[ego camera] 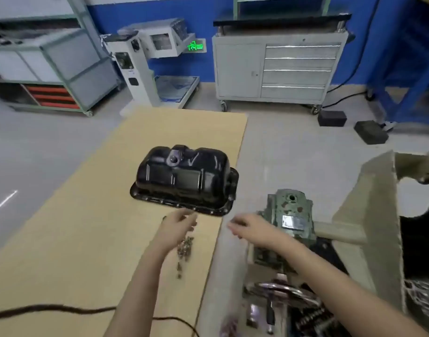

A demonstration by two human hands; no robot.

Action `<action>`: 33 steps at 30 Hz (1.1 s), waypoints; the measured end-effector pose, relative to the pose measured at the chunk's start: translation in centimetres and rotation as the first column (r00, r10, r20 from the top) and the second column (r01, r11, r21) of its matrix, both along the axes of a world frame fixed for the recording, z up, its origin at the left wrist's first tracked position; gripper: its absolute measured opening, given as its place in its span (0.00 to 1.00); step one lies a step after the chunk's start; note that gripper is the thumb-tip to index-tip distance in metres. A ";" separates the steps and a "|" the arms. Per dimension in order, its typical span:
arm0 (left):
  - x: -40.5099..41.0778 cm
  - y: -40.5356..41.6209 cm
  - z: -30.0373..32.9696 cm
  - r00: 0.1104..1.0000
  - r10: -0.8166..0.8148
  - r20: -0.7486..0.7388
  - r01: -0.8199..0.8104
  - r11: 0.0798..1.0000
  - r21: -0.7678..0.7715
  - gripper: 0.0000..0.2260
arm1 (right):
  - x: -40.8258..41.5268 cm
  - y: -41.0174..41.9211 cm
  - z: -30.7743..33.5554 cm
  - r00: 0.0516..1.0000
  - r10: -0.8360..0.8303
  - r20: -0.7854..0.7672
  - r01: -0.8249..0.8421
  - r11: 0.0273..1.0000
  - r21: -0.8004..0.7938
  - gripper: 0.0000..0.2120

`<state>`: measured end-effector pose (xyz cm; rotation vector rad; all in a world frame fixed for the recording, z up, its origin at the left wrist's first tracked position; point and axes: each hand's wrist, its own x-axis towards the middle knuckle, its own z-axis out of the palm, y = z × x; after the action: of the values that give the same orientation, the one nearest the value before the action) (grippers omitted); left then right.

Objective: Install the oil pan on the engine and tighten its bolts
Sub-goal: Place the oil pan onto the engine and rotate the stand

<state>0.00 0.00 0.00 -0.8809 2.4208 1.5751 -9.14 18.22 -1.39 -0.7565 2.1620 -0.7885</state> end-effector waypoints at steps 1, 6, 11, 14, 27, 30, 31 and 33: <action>-1.4 -2.8 -0.6 0.988 0.135 -0.077 -0.134 0.991 0.018 0.09 | -1.5 -2.1 -0.7 0.989 -0.127 0.074 0.132 0.989 -0.069 0.13; -7.0 -15.2 -3.3 0.823 0.545 -0.164 -0.549 0.836 0.023 0.11 | -8.7 -9.7 -2.8 0.726 -0.597 0.342 0.676 0.710 -0.198 0.09; -9.7 -22.1 -6.2 0.777 0.616 -0.130 -0.629 0.770 -0.111 0.15 | -12.3 -10.8 -6.6 0.420 -0.874 0.246 0.908 0.402 -0.121 0.10; -10.5 -24.5 -8.0 0.789 0.609 -0.082 -0.613 0.768 -0.185 0.18 | -13.6 -10.6 -9.2 0.374 -0.902 0.215 0.924 0.383 -0.001 0.15; -14.6 -30.0 -13.0 0.905 0.380 0.192 -0.323 0.907 -0.272 0.21 | -15.2 -12.6 -14.9 0.283 -0.928 0.241 0.956 0.294 0.006 0.16; -15.2 -29.8 -12.8 0.935 0.316 0.159 -0.305 0.948 -0.087 0.21 | -14.8 -13.4 -15.5 0.157 -0.963 0.220 0.988 0.156 -0.023 0.09; -15.3 -29.6 -12.6 0.945 0.283 0.163 -0.282 0.959 -0.032 0.20 | -14.5 -13.6 -15.8 0.113 -0.967 0.228 0.994 0.110 -0.027 0.11; -15.3 -29.3 -12.1 0.939 0.260 0.225 -0.279 0.959 0.056 0.25 | -14.2 -13.5 -16.3 0.052 -0.957 0.284 0.999 0.046 -0.027 0.11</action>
<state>-15.30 -29.31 -12.10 -1.3388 2.1379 1.5592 -23.32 4.69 -17.65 1.0415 2.1741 -1.7136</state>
